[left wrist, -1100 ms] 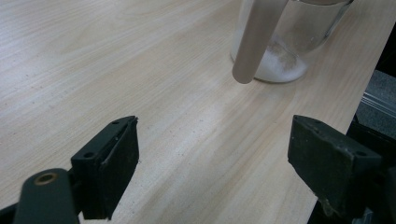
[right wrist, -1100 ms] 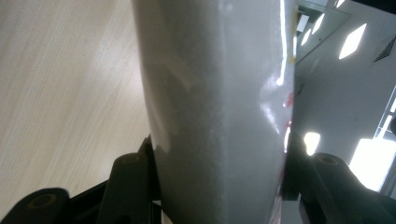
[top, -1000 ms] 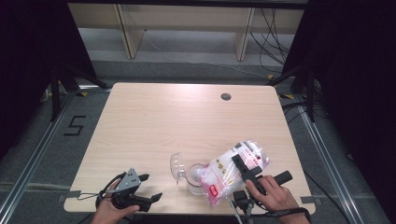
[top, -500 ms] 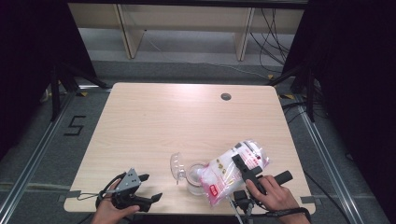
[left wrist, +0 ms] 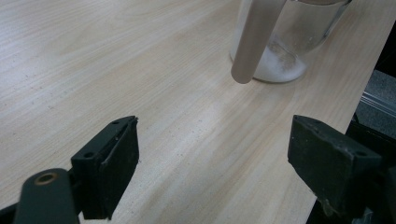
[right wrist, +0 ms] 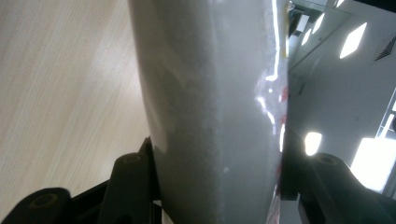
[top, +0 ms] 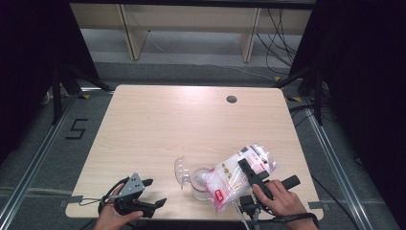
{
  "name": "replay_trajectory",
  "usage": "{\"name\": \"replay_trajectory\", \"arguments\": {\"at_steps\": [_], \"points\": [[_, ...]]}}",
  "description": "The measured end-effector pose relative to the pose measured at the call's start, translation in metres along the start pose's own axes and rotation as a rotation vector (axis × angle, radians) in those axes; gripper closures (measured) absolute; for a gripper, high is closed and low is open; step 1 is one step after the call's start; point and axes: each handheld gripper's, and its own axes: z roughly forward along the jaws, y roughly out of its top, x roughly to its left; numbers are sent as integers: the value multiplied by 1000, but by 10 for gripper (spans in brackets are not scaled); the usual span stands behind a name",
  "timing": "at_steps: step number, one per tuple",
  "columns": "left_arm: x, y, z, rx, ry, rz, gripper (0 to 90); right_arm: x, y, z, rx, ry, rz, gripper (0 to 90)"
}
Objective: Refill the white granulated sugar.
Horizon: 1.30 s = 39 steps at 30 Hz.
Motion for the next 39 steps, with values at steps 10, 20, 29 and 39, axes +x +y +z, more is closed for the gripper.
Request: {"name": "replay_trajectory", "arguments": {"at_steps": [10,20,29,39], "points": [[1,0,-1,8,5,9,164,0,0,0,-1,0,1,540],[-1,0,-1,5,4,-23,164,-1,0,0,-3,-6,-2,542],[-1,0,-1,5,4,-22,164,-2,-1,1,-15,-6,-22,543],[-2,0,0,-5,3,-32,165,-2,0,1,-18,-9,-19,544]]}}
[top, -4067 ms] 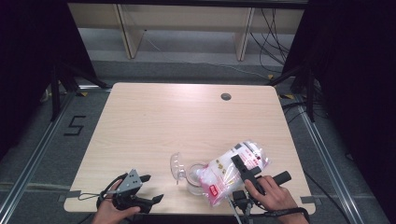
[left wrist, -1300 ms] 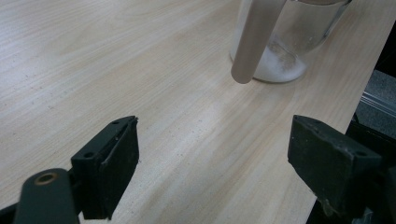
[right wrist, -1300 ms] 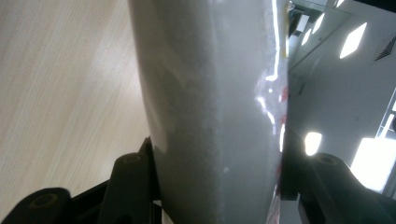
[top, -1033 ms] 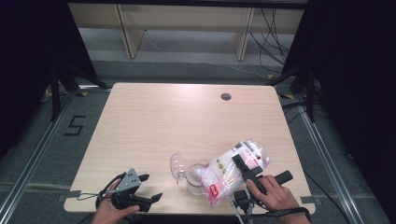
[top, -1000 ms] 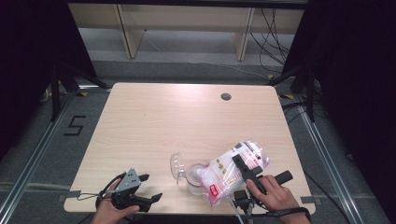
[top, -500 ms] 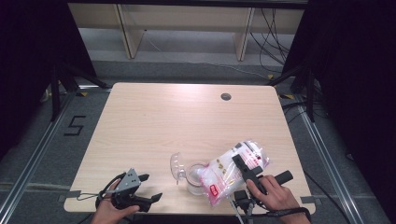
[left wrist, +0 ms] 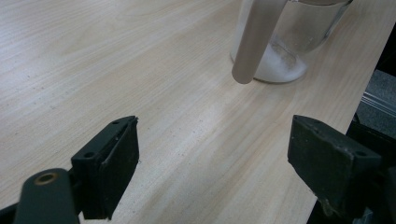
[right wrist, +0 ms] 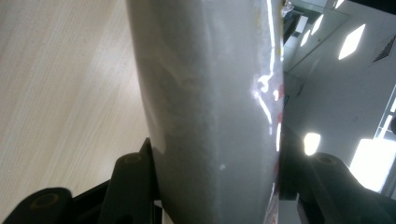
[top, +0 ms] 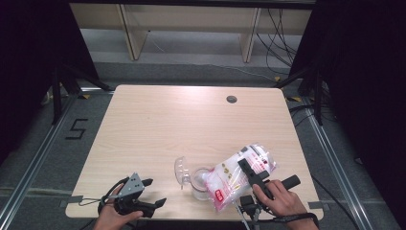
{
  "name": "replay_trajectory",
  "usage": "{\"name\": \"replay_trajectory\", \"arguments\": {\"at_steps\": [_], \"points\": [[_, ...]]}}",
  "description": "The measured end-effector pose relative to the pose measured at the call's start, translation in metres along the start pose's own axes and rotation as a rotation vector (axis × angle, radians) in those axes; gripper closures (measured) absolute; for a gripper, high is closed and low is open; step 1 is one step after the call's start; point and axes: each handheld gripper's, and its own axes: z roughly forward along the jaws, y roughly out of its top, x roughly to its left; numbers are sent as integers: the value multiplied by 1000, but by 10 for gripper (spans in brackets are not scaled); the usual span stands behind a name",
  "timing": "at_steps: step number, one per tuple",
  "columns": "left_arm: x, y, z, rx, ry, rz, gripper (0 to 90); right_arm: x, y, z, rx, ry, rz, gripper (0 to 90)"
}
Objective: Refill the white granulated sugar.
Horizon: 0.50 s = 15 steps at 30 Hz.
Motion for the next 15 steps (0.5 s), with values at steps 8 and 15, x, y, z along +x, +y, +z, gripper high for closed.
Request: {"name": "replay_trajectory", "arguments": {"at_steps": [8,15], "points": [[1,0,0,-1,-1,19,165,1,0,0,4,3,9,545],[1,0,0,-1,0,17,165,0,-1,0,1,1,2,546]]}}
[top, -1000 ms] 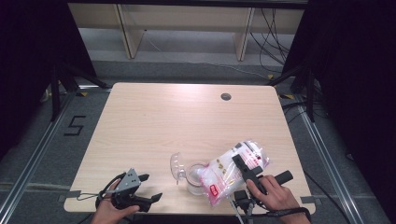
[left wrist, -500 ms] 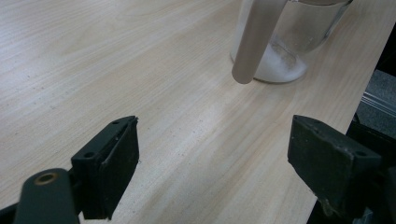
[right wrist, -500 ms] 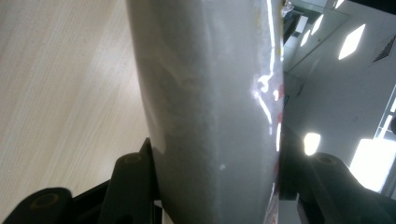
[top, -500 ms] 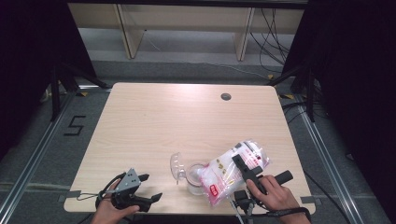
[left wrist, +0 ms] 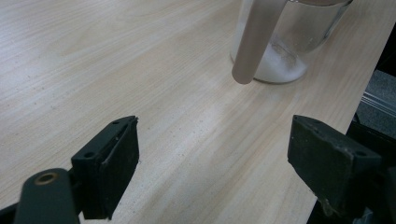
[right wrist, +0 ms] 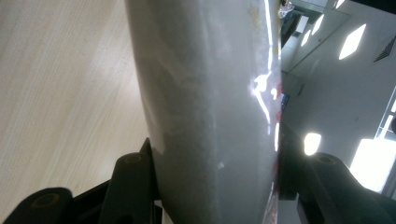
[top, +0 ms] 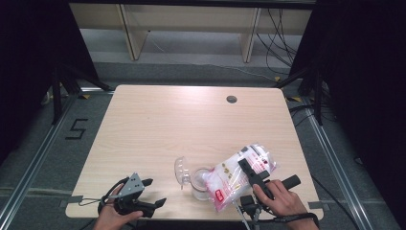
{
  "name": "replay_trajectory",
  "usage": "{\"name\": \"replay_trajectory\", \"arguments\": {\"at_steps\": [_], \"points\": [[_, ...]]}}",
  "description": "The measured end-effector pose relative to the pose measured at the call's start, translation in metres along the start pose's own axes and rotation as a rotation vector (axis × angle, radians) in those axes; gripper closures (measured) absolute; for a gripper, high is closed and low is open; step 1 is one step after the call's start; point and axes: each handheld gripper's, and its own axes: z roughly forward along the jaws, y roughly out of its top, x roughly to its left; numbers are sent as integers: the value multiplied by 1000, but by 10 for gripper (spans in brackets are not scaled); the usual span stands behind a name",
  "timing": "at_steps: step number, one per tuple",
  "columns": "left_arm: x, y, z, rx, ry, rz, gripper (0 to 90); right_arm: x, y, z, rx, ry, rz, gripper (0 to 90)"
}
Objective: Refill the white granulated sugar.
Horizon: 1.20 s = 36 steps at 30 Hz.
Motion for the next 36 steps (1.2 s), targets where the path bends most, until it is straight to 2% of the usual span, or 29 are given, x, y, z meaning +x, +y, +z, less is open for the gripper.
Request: {"name": "replay_trajectory", "arguments": {"at_steps": [3,4,5,12,13,15,16,17,18,19,22,26,36], "points": [[0,0,0,-1,-1,3,165,0,0,0,-1,-3,-4,546],[2,0,-1,16,7,29,165,-1,0,0,-1,-4,-6,546],[0,0,0,-1,-1,3,165,-1,0,0,0,-4,-7,546],[0,0,0,-1,0,2,165,-1,0,-1,3,-8,-16,548],[2,1,-1,20,9,32,165,-2,0,-1,2,-7,-17,548],[2,1,-1,19,9,35,165,-2,0,-1,3,-9,-17,548],[2,0,-1,14,7,27,165,-2,0,-1,3,-10,-17,548],[0,0,0,-2,0,1,165,-2,0,-1,3,-9,-17,549],[2,0,-1,16,7,28,165,-2,0,-1,2,-10,-18,549],[2,1,-1,17,9,31,165,-2,0,-1,4,-10,-16,549],[0,0,-1,2,1,7,165,-2,0,-1,4,-9,-19,549],[1,0,-1,7,4,22,165,-2,0,-1,4,-9,-20,550],[0,0,-1,2,5,15,165,-1,0,-3,14,-5,-11,553]]}}
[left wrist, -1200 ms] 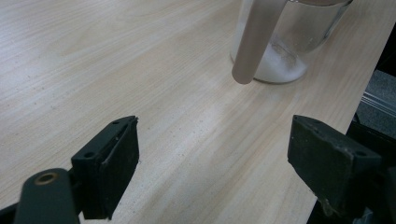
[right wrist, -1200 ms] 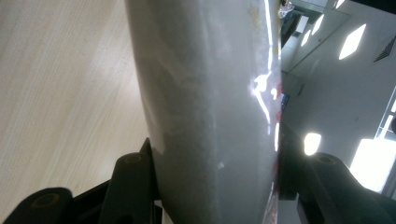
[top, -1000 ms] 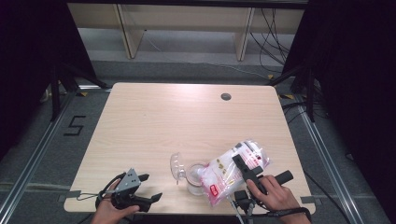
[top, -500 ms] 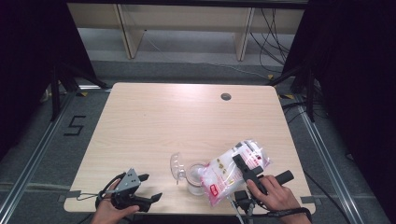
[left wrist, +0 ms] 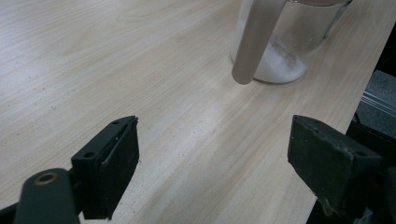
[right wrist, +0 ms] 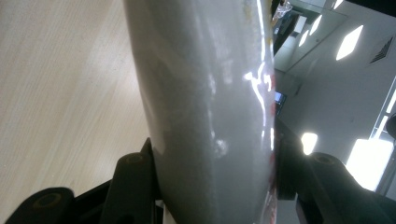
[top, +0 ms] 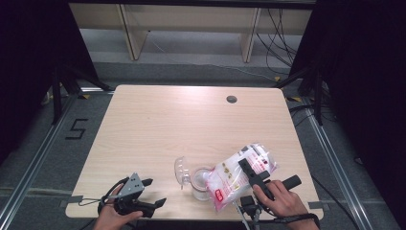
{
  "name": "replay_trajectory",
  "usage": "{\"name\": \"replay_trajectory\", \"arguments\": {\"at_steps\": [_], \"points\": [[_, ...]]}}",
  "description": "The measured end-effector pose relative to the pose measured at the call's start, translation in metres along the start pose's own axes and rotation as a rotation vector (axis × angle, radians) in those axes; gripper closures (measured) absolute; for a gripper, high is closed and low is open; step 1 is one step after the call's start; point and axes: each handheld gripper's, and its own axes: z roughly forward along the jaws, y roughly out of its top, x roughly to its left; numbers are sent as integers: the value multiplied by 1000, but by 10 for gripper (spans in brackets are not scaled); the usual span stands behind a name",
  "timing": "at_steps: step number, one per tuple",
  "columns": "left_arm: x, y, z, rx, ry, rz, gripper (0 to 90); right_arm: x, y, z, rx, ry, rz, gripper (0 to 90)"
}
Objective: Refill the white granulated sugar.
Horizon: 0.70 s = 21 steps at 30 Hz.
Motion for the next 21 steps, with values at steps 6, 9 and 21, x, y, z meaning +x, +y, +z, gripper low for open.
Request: {"name": "replay_trajectory", "arguments": {"at_steps": [6,9,21], "points": [[0,0,0,-1,0,-3,165,0,0,0,-2,-1,-5,554],[0,0,0,2,-3,-2,165,1,0,0,2,0,7,554],[0,1,0,-1,-4,-3,165,2,-1,0,-6,-3,19,560]]}}
